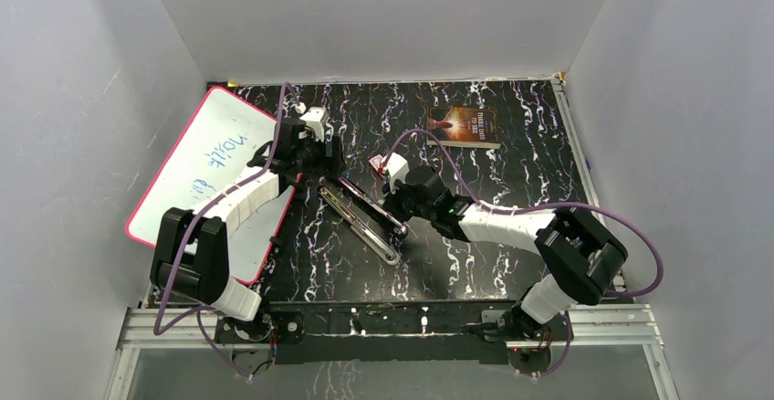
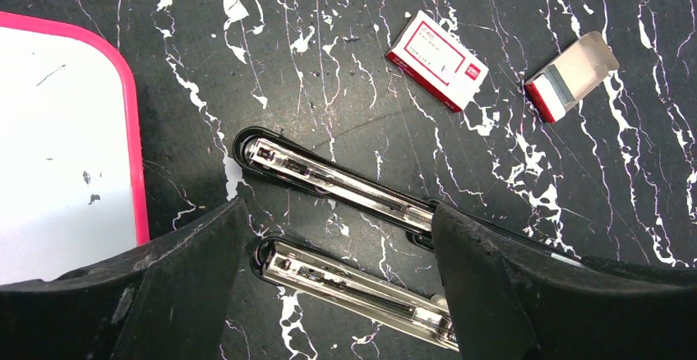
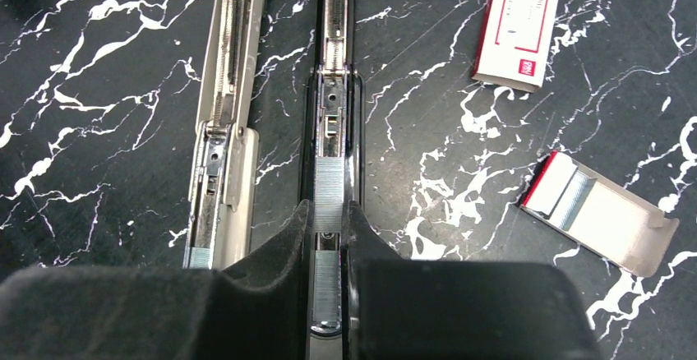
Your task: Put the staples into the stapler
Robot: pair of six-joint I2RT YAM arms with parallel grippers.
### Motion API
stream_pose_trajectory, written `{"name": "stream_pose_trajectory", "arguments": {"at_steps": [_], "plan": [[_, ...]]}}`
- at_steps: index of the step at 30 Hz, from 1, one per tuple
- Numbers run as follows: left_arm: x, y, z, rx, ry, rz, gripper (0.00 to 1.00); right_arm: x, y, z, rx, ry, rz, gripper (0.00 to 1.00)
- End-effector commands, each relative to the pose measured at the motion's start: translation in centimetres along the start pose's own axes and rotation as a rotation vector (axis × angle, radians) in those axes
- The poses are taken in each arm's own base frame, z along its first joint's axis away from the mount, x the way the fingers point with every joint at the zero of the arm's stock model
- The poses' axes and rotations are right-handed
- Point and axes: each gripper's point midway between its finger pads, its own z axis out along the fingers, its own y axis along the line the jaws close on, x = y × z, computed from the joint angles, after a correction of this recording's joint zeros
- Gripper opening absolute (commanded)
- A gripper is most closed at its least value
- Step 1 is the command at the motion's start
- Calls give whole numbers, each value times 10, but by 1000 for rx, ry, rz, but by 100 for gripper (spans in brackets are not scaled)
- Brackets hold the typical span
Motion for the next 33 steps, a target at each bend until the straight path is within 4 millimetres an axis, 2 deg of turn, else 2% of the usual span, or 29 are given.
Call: {"name": "stream_pose_trajectory", "arguments": {"at_steps": [1,14,25,33], "plan": [[-14,-1,-4,1,-24,12,81,-25,9,5,-10,-54,8,0],[-14,-1,-5,0,-24,14,81,-15,6,8,19,-27,21,0],[-15,-1,-5,2,-26,16,81,-7,15,9,-14,-6,12,0],[-14,-1,-4,4,-24,16,81,-5,10,9,13,5,9,0]]}}
